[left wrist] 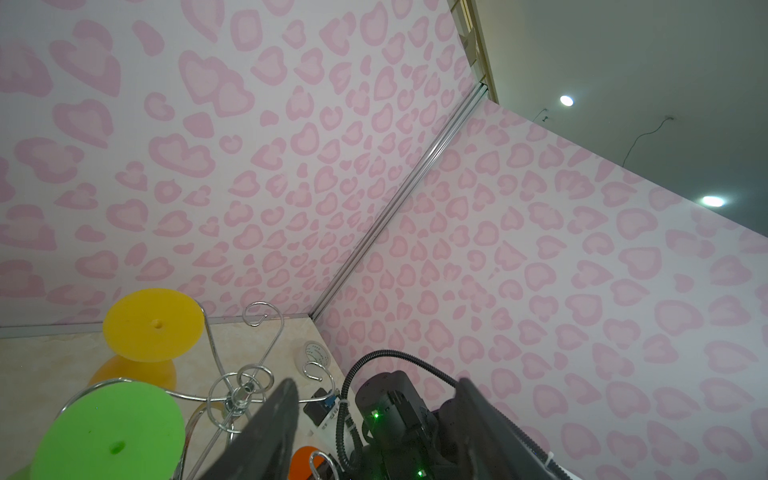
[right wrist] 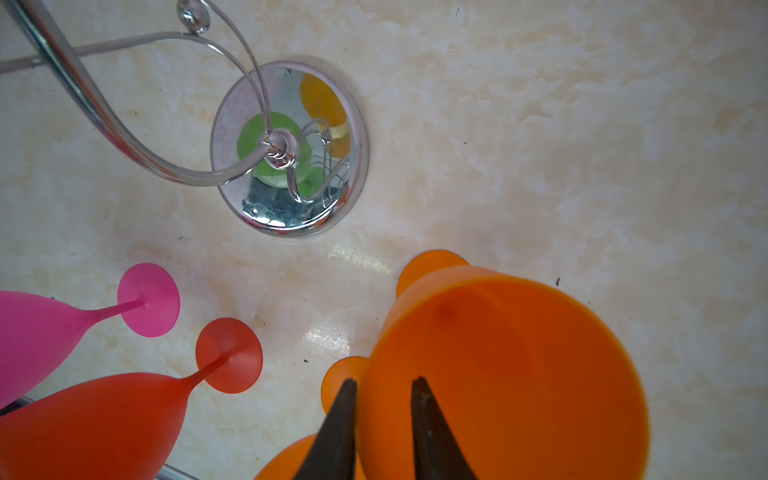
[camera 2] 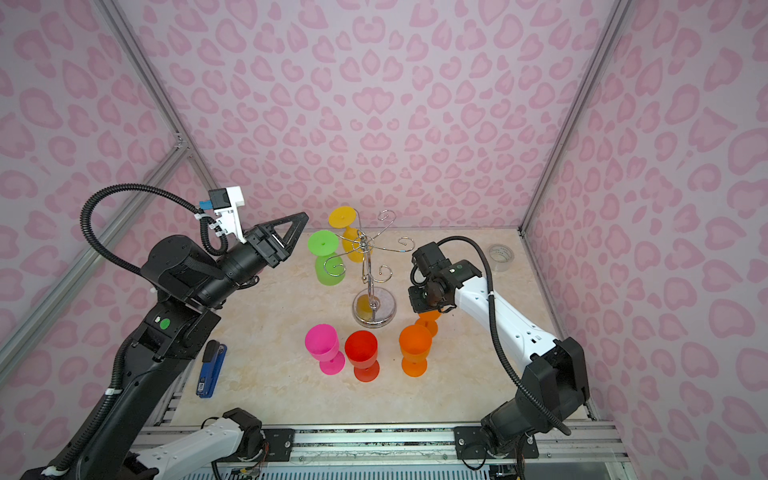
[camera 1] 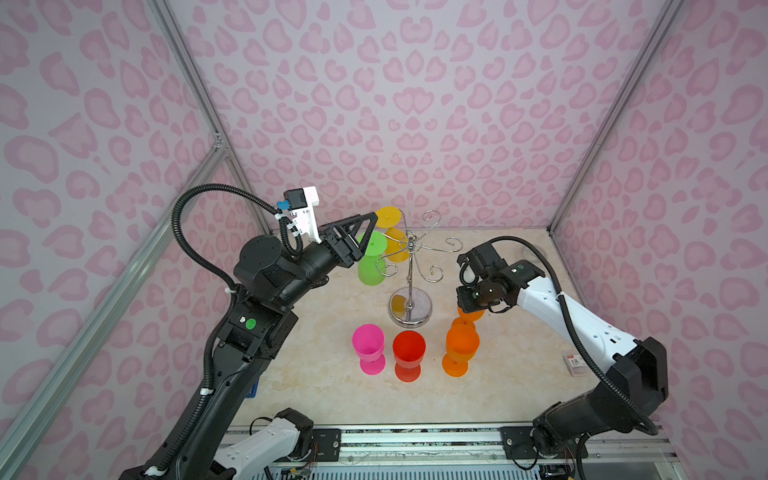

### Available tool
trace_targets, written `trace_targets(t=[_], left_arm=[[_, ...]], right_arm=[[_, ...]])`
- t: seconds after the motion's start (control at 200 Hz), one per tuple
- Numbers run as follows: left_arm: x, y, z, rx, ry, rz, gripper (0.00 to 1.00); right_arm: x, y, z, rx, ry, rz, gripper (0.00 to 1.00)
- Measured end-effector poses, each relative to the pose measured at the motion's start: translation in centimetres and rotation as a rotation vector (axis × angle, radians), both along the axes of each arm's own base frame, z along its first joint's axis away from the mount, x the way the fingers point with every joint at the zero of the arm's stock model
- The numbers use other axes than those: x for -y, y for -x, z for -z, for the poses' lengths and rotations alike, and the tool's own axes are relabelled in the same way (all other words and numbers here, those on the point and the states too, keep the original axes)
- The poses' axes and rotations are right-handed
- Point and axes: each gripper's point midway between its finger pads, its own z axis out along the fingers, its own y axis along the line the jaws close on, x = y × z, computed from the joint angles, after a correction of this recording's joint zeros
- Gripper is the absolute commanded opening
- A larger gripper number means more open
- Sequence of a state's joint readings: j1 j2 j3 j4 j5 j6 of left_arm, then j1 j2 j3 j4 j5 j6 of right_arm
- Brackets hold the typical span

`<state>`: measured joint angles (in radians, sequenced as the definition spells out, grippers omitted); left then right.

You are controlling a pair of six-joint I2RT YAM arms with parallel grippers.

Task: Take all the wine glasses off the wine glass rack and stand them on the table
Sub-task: 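Set the orange glass upright behind the other orange glass and open the right gripper, then reach the left gripper to the green glass hanging on the rack while the right withdraws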

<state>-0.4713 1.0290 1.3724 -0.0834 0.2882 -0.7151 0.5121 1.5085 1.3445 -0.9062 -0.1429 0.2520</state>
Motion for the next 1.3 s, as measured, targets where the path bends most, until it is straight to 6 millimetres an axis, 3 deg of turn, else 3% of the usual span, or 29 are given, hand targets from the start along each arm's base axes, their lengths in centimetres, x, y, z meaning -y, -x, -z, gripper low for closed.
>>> trace_targets(t=[0.35, 0.555, 0.64, 0.905, 1.3], left_arm=[[0.0, 0.0, 0.0, 0.000, 0.000, -0.002, 0.62], [-0.3, -0.5, 0.4, -0.020, 0.001, -0.013, 0.61], [-1.4, -1.6, 1.1, -0.062, 0.022, -0.041, 0.61], [-5.9, -6.9, 8.0, -0.343, 0.134, -0.126, 0.59], [-4.6, -8.0, 14.3, -0.545, 0.150, -0.023, 0.55]], right_arm=[[0.3, 0.6, -2.4, 0.047, -0.061, 0.000, 0.29], [1.9, 0.9, -4.2, 0.085, -0.110, 0.046, 0.29], [3.7, 0.7, -5.7, 0.129, -0.139, 0.103, 0.29], [9.9, 0.7, -11.0, 0.335, -0.273, 0.322, 0.32], [13.3, 0.4, -12.2, 0.425, -0.328, 0.460, 0.33]])
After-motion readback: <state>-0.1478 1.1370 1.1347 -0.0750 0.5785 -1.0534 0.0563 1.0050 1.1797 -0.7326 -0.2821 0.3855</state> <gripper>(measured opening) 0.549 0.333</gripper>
